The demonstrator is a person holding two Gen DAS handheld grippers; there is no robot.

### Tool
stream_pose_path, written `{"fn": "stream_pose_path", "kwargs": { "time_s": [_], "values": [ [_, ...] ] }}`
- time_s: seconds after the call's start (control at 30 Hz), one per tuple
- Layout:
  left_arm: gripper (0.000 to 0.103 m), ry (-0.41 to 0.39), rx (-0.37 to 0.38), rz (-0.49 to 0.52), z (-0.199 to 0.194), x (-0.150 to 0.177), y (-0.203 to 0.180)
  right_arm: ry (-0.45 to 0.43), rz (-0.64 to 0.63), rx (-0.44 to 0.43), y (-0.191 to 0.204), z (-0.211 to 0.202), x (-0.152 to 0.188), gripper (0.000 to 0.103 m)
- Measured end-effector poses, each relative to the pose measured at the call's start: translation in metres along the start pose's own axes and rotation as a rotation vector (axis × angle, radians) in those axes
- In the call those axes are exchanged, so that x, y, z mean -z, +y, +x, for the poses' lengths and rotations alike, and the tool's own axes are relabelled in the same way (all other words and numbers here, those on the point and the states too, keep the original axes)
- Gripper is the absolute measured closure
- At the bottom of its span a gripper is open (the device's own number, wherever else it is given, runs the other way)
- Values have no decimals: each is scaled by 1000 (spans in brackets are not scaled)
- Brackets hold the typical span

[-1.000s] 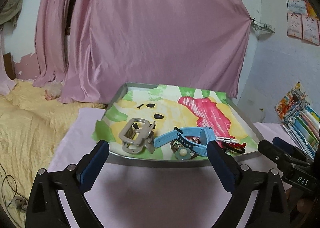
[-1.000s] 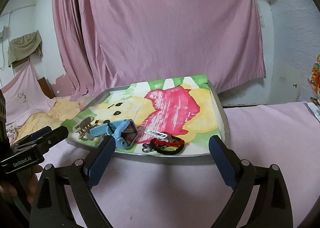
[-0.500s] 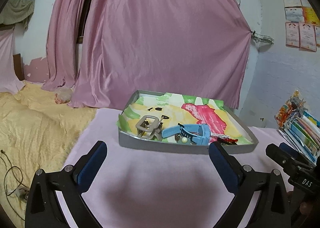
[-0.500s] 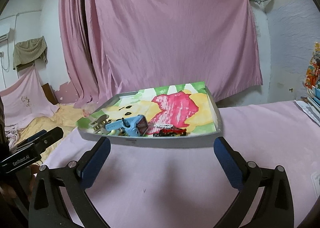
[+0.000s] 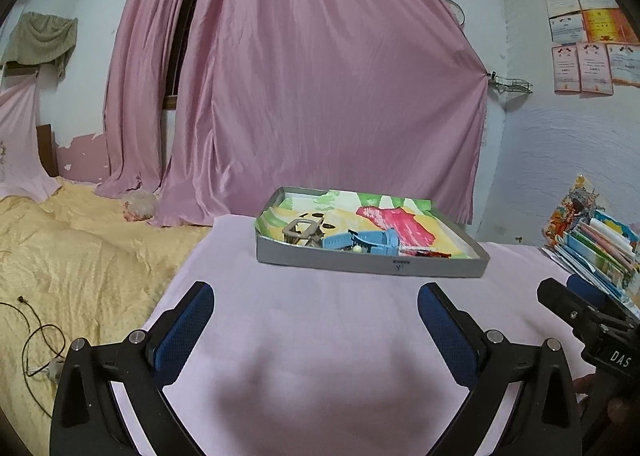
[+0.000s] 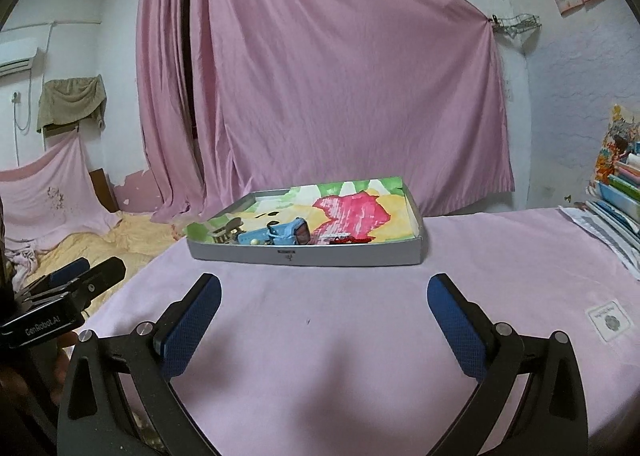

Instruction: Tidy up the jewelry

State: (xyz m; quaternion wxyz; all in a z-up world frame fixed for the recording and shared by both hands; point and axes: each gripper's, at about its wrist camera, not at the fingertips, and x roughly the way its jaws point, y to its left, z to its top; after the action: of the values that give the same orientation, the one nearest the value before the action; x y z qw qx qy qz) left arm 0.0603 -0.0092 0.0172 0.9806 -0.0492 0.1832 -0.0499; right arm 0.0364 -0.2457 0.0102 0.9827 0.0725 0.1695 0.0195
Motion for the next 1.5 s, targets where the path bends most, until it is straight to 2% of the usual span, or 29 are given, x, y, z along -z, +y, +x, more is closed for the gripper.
{"fn": "stream_pose_path", "kwargs": {
  "time_s": [0.4,0.67,1.5],
  "values": [
    [1,-63,-31,22,-47,27,0,-57,-48,3,8,-49,25,2],
    [1,-80,-41,27,-60,43,3,-95,-45,1,6,-66,39,2],
    [1,-75,-59,38,-67,51,9,-88,-54,9,9,-70,44,2]
  ]
}}
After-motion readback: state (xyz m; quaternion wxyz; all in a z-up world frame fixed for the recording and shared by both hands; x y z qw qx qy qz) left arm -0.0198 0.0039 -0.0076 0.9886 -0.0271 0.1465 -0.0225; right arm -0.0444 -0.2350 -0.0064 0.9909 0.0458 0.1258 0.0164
